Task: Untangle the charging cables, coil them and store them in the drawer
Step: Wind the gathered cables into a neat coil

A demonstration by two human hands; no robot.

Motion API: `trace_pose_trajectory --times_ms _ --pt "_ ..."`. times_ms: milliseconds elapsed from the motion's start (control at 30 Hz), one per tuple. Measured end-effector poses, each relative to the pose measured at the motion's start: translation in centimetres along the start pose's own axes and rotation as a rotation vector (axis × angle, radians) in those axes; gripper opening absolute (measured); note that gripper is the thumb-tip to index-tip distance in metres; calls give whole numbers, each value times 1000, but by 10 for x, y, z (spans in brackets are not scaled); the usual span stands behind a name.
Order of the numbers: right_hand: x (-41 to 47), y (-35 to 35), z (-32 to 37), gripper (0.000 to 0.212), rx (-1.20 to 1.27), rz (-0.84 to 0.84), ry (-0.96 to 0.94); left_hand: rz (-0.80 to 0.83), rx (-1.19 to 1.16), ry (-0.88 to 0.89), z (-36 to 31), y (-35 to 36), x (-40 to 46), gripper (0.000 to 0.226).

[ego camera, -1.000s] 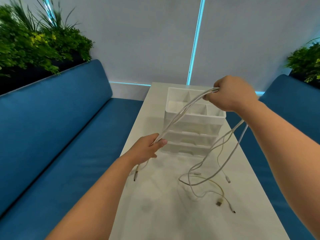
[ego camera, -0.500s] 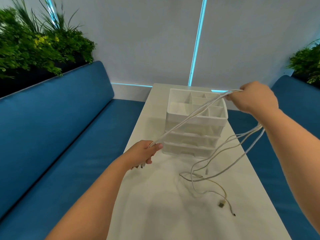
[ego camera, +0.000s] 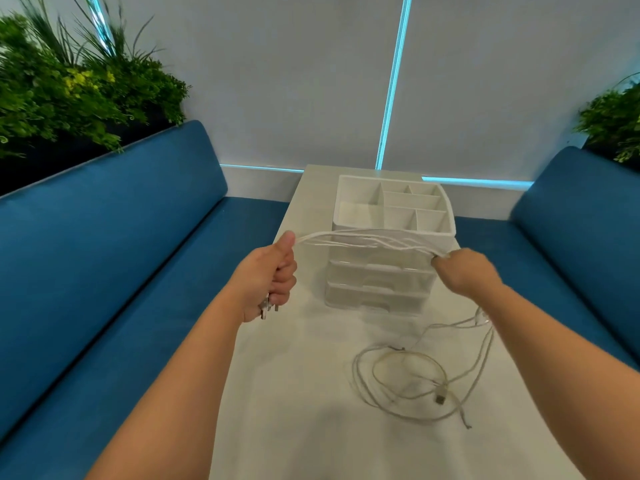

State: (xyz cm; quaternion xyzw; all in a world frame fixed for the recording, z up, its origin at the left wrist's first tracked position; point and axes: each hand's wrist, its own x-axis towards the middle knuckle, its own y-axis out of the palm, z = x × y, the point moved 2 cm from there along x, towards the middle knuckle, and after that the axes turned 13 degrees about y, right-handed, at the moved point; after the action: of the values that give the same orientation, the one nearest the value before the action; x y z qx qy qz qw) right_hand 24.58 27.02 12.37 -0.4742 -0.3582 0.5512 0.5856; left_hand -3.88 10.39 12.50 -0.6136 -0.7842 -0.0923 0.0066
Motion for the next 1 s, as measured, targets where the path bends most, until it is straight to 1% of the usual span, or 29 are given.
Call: trace_pose_trajectory --times_ms 67,133,233,300,367,433,500,533,567,600,633,667,700,733,800,867,900,933,1000 --pt "-7 23 1 39 19 66 -51 -45 -34 30 -1 1 2 51" --pt "-13 44 0 36 60 105 -63 -75 -74 62 -4 4 3 51" --pt "-19 69 -2 39 83 149 -106 -109 -147 115 -14 15 6 51" --pt "-27 82 -2 42 116 173 -156 -114 -210 143 -22 24 7 51" --pt "-33 94 -2 43 157 211 -204 -77 -240 148 -32 34 8 51" --pt "-35 105 -4 39 168 302 -187 -3 -162 132 -40 44 7 51" --pt "-33 113 -9 26 53 411 -152 88 43 110 -45 50 8 51" --pt "-31 111 -12 30 -9 458 -122 134 150 100 -46 51 8 50" --pt "-26 107 -14 54 -62 491 -89 175 241 90 -46 51 8 50" --pt "-24 97 -14 82 -89 514 -77 207 315 80 -45 51 8 49" --pt "-21 84 -10 105 -93 528 -76 227 374 66 -43 49 9 49" --pt "-19 67 -4 122 -96 521 -92 233 417 50 -41 48 9 49" --pt "-18 50 2 130 -107 498 -118 231 446 33 -39 47 9 50" --pt "-20 31 10 133 -113 465 -148 225 466 17 -36 46 9 50" --pt "-34 -5 32 130 -69 365 -259 215 484 -9 -31 45 10 50" --pt "-60 -31 59 120 43 269 -454 214 452 -19 -29 47 9 50" --pt "-73 -34 72 110 95 252 -557 216 420 -20 -29 49 8 49" --pt "-86 -33 83 94 120 249 -659 217 382 -18 -30 50 7 50" --pt "-99 -17 94 53 142 282 -803 217 315 -13 -33 48 3 50"
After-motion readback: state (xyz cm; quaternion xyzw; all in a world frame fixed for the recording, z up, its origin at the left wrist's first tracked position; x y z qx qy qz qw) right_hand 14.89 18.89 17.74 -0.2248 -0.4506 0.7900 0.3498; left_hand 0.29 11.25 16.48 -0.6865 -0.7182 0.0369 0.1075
